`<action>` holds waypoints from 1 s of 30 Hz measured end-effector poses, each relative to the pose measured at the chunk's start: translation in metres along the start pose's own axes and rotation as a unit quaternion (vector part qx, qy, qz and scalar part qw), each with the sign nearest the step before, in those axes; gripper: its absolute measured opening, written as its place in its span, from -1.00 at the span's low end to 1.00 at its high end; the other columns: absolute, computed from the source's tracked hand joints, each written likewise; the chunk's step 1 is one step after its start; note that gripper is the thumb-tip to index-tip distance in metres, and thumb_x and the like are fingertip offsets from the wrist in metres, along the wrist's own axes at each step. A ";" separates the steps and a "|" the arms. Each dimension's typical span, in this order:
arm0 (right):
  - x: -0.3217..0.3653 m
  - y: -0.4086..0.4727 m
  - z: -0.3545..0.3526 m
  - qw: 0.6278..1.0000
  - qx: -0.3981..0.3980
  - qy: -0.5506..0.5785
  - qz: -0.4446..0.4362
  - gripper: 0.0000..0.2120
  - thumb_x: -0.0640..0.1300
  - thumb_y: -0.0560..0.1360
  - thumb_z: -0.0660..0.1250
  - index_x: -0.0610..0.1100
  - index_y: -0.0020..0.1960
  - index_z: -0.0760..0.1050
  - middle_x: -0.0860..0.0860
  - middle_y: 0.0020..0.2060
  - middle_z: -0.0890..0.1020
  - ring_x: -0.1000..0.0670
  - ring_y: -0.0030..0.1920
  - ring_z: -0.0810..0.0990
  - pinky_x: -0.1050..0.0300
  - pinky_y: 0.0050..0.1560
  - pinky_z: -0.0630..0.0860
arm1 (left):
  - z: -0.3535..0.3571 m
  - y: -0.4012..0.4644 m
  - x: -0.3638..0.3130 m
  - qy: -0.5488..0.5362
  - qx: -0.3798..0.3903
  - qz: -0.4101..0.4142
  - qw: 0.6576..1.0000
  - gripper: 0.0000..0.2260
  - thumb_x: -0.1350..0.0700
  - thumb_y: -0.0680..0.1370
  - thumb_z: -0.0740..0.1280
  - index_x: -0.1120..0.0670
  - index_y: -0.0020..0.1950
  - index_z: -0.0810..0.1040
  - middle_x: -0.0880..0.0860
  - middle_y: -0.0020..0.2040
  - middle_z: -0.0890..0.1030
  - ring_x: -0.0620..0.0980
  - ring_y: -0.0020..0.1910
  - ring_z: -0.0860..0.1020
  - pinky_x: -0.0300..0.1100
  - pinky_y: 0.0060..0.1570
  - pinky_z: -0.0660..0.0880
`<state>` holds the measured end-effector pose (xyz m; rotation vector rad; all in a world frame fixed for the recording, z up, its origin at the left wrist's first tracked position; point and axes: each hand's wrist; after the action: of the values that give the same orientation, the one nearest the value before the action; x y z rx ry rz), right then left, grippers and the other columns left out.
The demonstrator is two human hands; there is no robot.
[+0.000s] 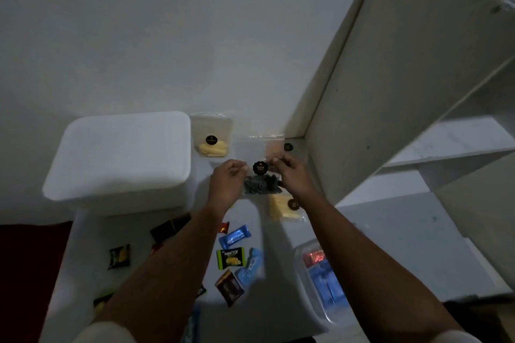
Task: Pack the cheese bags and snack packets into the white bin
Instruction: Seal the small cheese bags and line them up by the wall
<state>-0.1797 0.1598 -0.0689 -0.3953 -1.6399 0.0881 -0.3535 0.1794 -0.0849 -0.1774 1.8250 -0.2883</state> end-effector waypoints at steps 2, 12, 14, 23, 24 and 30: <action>-0.007 0.043 0.005 1.000 0.000 -0.004 0.000 -0.74 -0.22 0.66 0.24 -0.01 -0.09 0.63 -0.09 0.03 0.68 -0.12 0.12 0.63 0.03 0.10 0.55 | 0.011 0.034 0.002 -0.003 -0.045 -0.016 0.999 -0.79 0.10 0.64 0.36 0.11 0.24 0.63 0.02 0.12 0.68 -0.06 0.08 0.61 -0.32 -0.04 0.46; -0.036 0.186 0.042 1.000 0.009 0.022 0.009 -0.73 -0.36 0.63 0.19 -0.16 -0.19 0.51 -0.04 -0.17 0.60 0.01 -0.09 0.56 0.15 0.02 0.50 | 0.045 0.161 0.055 0.085 -0.120 -0.069 0.987 -0.78 0.06 0.62 0.30 0.18 0.06 0.63 0.20 0.08 0.64 0.24 0.09 0.59 0.10 0.11 0.54; -0.045 0.199 0.050 0.999 0.014 0.020 0.021 -0.68 -0.33 0.63 0.20 -0.07 -0.23 0.49 0.01 -0.20 0.60 0.03 -0.11 0.56 0.16 -0.02 0.48 | 0.047 0.170 0.058 0.100 -0.142 -0.092 0.980 -0.77 0.06 0.62 0.28 0.18 0.06 0.65 0.19 0.09 0.65 0.24 0.09 0.59 0.05 0.09 0.52; -0.055 0.209 0.055 0.997 -0.009 -0.072 0.006 -0.84 -0.24 0.64 0.28 -0.19 0.20 0.54 0.02 -0.05 0.62 0.12 -0.08 0.58 0.25 -0.02 0.52 | 0.042 0.189 0.064 -0.018 -0.185 -0.164 0.969 -0.66 0.19 0.59 0.40 0.19 0.36 0.53 0.16 0.30 0.60 0.17 0.27 0.56 0.08 0.30 0.49; -0.053 0.204 0.050 0.997 -0.027 -0.071 0.004 -0.80 -0.26 0.63 0.30 -0.21 0.24 0.54 0.02 -0.01 0.62 0.11 -0.04 0.59 0.28 0.03 0.53 | 0.043 0.184 0.062 -0.013 -0.193 -0.168 0.967 -0.70 0.15 0.59 0.40 0.18 0.32 0.55 0.16 0.28 0.60 0.16 0.24 0.57 0.08 0.28 0.50; -0.070 0.145 -0.011 0.986 -0.142 -0.057 0.071 -0.92 -0.23 0.61 0.32 -0.11 0.00 0.59 -0.03 -0.06 0.65 0.05 -0.06 0.59 0.25 0.04 0.50 | 0.077 0.145 0.055 0.038 -0.105 -0.150 0.982 -0.92 0.15 0.60 0.35 0.10 0.05 0.61 0.15 0.13 0.66 0.14 0.07 0.59 -0.10 0.07 0.49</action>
<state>-0.1360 0.2724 -0.1760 -0.7370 -1.7411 -0.0161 -0.2903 0.2958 -0.1963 -0.5987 1.9020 -0.3159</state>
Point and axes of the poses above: each hand's wrist, its own y-axis towards the middle knuckle, its own z-axis out of the palm, x = y × z
